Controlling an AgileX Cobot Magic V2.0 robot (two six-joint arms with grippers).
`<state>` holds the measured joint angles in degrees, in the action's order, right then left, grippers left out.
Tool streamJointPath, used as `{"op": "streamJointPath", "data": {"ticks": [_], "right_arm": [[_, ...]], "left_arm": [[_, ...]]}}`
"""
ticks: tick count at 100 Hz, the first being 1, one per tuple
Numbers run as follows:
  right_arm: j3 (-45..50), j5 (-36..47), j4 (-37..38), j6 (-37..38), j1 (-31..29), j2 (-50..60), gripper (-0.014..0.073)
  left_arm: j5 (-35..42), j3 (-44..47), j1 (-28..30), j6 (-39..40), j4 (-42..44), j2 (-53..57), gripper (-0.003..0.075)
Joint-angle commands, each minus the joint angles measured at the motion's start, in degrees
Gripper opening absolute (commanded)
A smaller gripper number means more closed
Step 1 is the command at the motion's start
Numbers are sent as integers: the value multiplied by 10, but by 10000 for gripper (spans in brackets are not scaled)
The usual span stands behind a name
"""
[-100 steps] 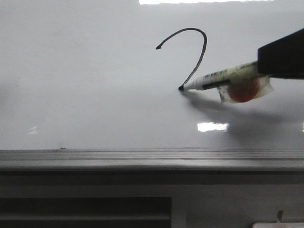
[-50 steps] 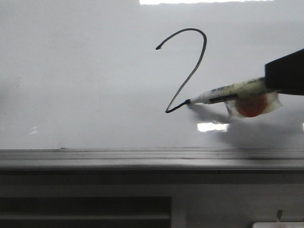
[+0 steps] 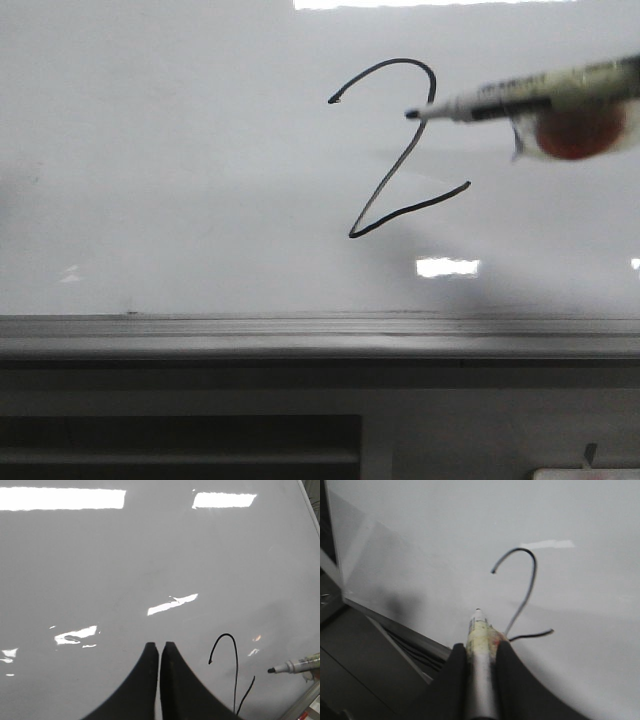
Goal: Write number 2 on whiteboard
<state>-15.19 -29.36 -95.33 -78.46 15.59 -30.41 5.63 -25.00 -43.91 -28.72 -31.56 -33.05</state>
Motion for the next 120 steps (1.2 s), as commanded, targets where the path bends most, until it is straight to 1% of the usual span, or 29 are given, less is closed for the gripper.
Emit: {"op": "streamJointPath", "data": {"ticks": [1,13,20,25,32,40,49,56,64,75,80,101,120], "right_arm": [[-49,-29,-4,13,-2,-7,-55],[-98,-49,35,39,-2,-45,-55],[-130,-81,72,56,-2,-81,-55],[-154,-106,105,69,-2,-110,-55],[-186,-147,136,79,-2,-154,-55],[-221,-200,153,79,-2,-194,-55],[-253,-233,168,79,-2,-233,-55],[-272,-247,184,79,-2,-252,-55],[-291,-271,203,79,-2,-266,-55],[-313,-302,230,80,-2,-273,-55],[-319,-309,238,81,-2,-273,-55],[-326,-330,248,84,-2,-273,-55],[-326,-342,248,84,-2,-273,-55]], "left_arm": [[37,-20,-13,6,-1,0,-20],[28,-31,-42,6,-1,-11,-19],[14,-44,-63,6,-1,-27,-14],[3,-55,-79,6,1,-41,6],[-5,-71,-103,6,3,-65,61],[-16,-88,-129,6,15,-94,153],[-18,-102,-154,5,16,-129,258],[-22,-112,-168,-3,19,-154,305],[-49,-124,-179,-4,43,-185,305],[-98,-151,-180,-4,67,-221,305],[-108,-161,-180,-4,76,-233,305],[-127,-188,-180,-5,116,-269,305],[-130,-189,-180,-14,123,-280,302]]}}
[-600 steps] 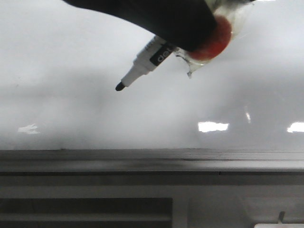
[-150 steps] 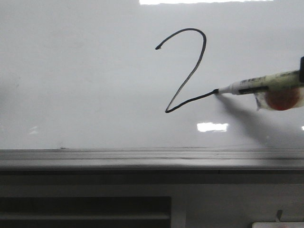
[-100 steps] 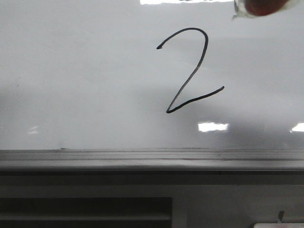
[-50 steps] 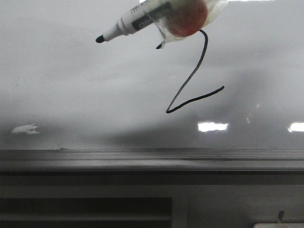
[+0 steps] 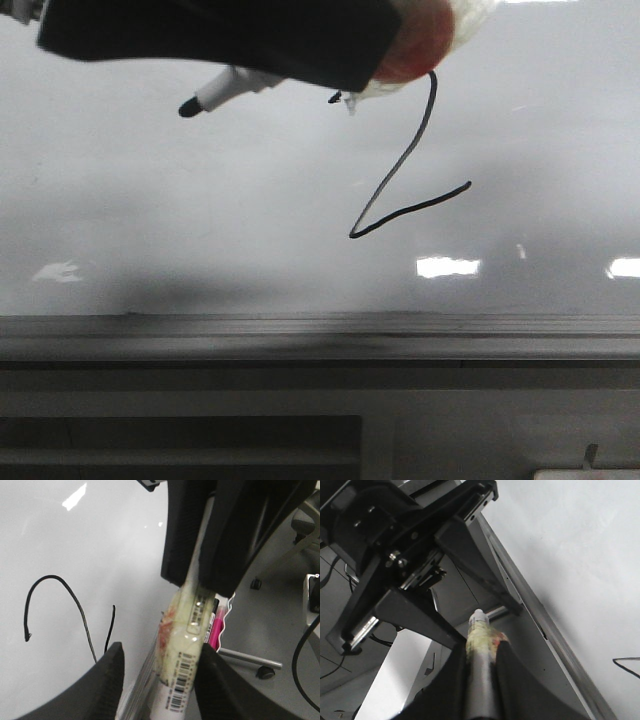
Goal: Write number 2 on whiteboard
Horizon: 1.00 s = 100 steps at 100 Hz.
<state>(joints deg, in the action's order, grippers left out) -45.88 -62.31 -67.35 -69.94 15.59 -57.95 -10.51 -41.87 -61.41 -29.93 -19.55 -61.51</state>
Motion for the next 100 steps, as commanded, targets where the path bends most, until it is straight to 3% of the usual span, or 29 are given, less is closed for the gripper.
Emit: {"op": "streamJointPath", "data": {"ticks": [1,15,35,47,71,85,100], "right_arm": [[-20,-13,-32,-1,-2,2,-55],[-20,-14,-32,-1,-2,2,-55],[-20,-11,-34,0,-2,2,-55],[-20,-10,-35,6,-2,2,-6],[-20,24,-35,35,-3,2,315],[-20,74,-35,53,-25,16,346],[-20,128,-23,83,-58,57,346]], "left_arm": [[32,-21,-5,-2,5,5,302],[32,-21,-5,-2,12,5,225],[32,-21,-5,-2,12,5,-20],[32,-21,-5,-2,12,5,-20],[34,-21,-1,5,9,7,-20],[59,-7,13,55,11,14,-20],[144,34,45,99,-3,43,-20]]}}
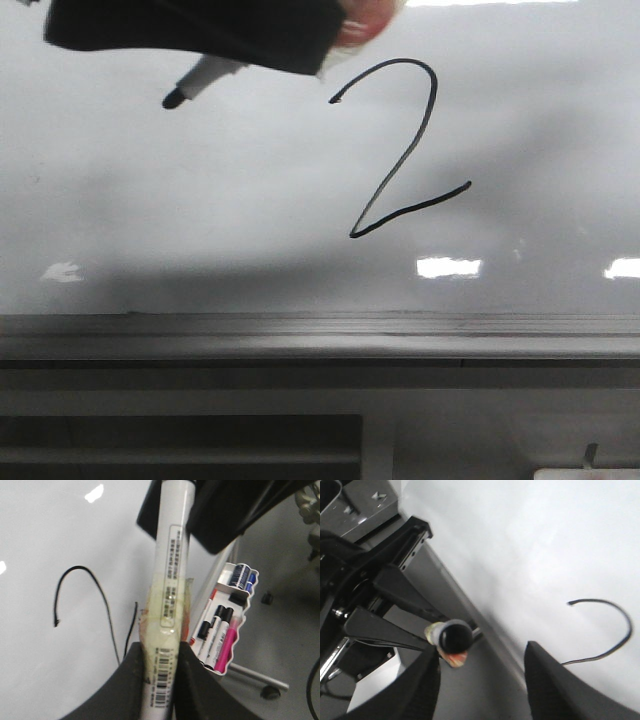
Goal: Write number 2 on whiteboard
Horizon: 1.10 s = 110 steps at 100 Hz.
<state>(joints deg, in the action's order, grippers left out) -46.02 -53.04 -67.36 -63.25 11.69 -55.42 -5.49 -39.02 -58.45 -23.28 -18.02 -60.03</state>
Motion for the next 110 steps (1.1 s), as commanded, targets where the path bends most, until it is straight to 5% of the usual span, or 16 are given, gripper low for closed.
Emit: {"op": "streamJointPath", "data": {"ticks": [1,30,42,110], "right_arm": [[-18,37,-20,19,-21,36,346],[-11,88,7,48,-43,103,345],[-11,93,7,56,-43,105,345],[-11,93,6,63,-43,103,345]], "left_arm": [[94,7,17,32,-18,30,-20],[332,125,26,32,-251,51,-20],[375,141,12,20,-330,38,-20],[456,106,-38,21,-366,-107,-20]]}}
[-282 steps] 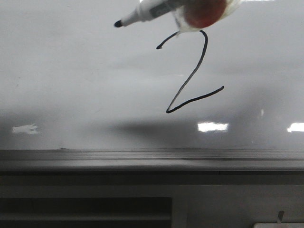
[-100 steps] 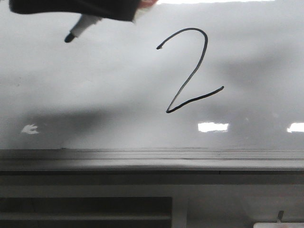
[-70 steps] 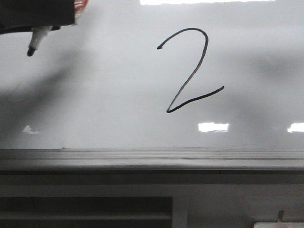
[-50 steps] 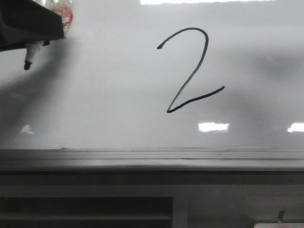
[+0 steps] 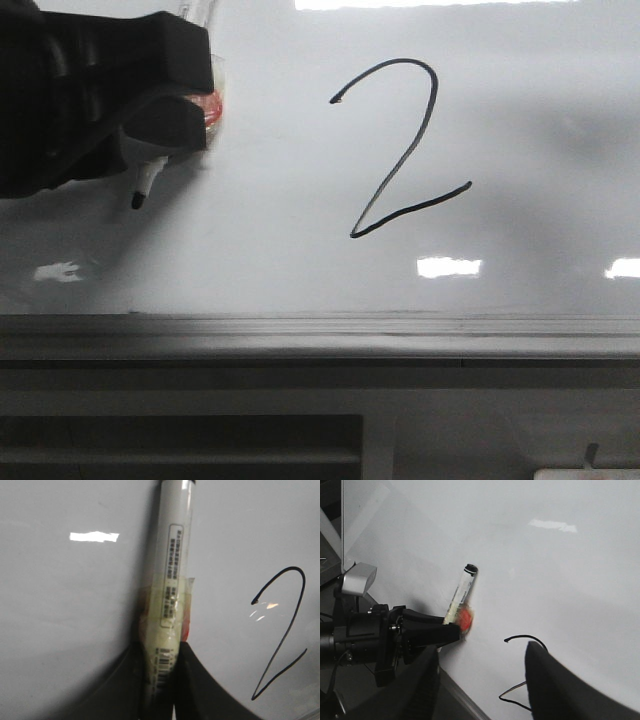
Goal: Write number 2 on whiteboard
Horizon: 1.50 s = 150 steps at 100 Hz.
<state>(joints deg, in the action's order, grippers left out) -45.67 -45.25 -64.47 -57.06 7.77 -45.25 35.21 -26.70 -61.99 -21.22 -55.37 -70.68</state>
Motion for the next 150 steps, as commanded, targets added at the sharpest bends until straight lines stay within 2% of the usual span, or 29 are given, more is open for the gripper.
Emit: {"op": "streamJointPath", "data": {"ticks": [1,31,43,55,62,69,77,91,107,114,120,127,138,144,150], "right_arm": [[-14,15,-23,1,-4,1,345],[-14,16,-23,1,-4,1,345],[-14,16,-23,1,-4,1,345],[-14,16,-22,1,-4,1,345],[-14,16,-19,1,-4,1,345],[-14,17,-13,1,-4,1,345],[-14,19,-1,2,-4,1,345],[-14,29,30,21,-4,9,345],[-14,57,59,42,-4,25,337],[-14,79,65,55,-4,35,301],[-14,92,65,55,-4,42,233],[-7,103,65,55,-4,57,121],[32,138,65,54,-4,99,-77],[66,162,65,49,-4,134,-66],[99,189,65,38,-4,176,-66]], "left_arm": [[50,-18,-2,0,8,-1,-20],[52,-18,-2,0,21,-8,1],[52,-18,-2,0,32,-8,134],[52,-18,-2,0,32,-8,344],[52,-18,-2,0,33,-8,441],[49,-18,-2,0,33,-8,498],[48,-15,-2,0,33,6,517],[45,-3,-2,-58,36,72,516],[35,6,-2,-189,0,169,515],[28,6,-2,-257,-21,215,510],[23,6,-2,-302,-36,259,487],[21,6,-2,-347,-78,298,398],[5,6,-2,-425,-160,343,144],[-23,6,-2,-483,-194,367,-24],[-67,6,-2,-542,-208,385,-20]]}}
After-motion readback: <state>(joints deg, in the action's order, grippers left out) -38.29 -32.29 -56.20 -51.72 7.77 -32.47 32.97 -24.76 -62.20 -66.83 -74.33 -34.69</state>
